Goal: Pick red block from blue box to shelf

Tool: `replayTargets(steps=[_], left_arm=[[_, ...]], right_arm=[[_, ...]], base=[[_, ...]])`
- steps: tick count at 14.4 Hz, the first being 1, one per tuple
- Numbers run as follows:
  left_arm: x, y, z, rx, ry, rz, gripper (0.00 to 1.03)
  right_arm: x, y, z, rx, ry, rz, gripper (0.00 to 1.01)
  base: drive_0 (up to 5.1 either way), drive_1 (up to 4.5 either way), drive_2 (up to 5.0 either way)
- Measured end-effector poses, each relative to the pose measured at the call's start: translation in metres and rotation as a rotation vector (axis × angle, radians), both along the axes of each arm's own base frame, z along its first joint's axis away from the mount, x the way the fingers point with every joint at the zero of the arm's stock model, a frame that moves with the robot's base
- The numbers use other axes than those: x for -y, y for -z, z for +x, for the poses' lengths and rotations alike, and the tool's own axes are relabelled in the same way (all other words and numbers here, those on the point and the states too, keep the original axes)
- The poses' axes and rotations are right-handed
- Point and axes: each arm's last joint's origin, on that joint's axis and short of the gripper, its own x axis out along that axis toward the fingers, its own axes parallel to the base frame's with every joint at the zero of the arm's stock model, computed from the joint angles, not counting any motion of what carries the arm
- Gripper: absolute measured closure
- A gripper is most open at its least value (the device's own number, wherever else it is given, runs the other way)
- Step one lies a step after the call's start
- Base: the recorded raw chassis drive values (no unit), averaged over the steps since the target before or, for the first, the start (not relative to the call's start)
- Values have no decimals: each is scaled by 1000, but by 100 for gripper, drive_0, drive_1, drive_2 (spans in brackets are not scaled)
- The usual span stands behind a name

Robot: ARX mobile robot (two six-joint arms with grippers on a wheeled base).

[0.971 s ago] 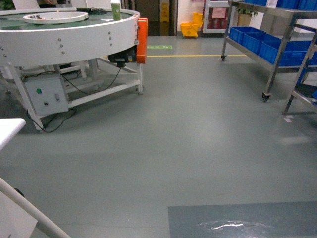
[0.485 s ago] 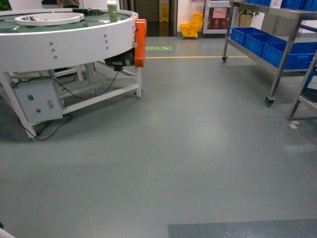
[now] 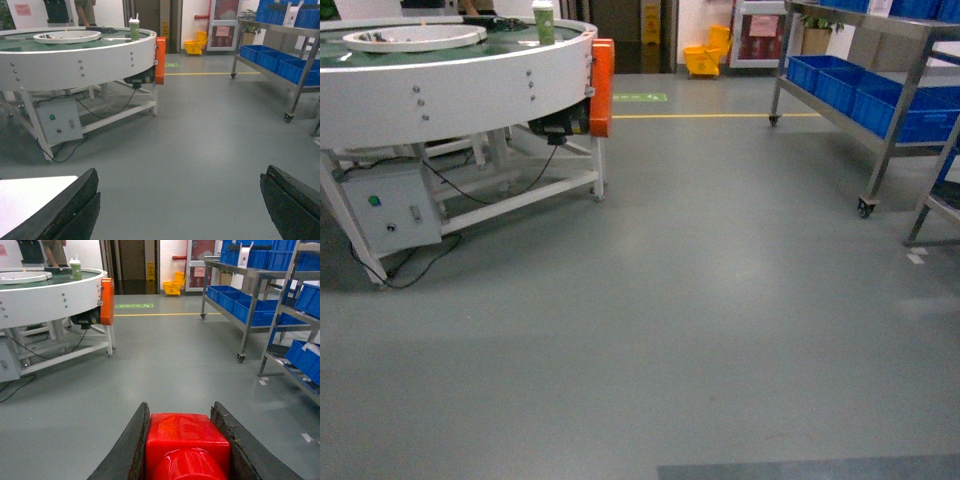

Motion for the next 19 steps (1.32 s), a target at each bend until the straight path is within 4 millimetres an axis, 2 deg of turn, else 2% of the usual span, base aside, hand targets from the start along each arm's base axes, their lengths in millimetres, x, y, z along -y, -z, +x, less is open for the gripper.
replayTargets(steps=[19], left_arm=[[0,0,0,0,-1,0,5]], right_arm=[[0,0,0,-1,0,0,73]], base=[[2,404,-400]])
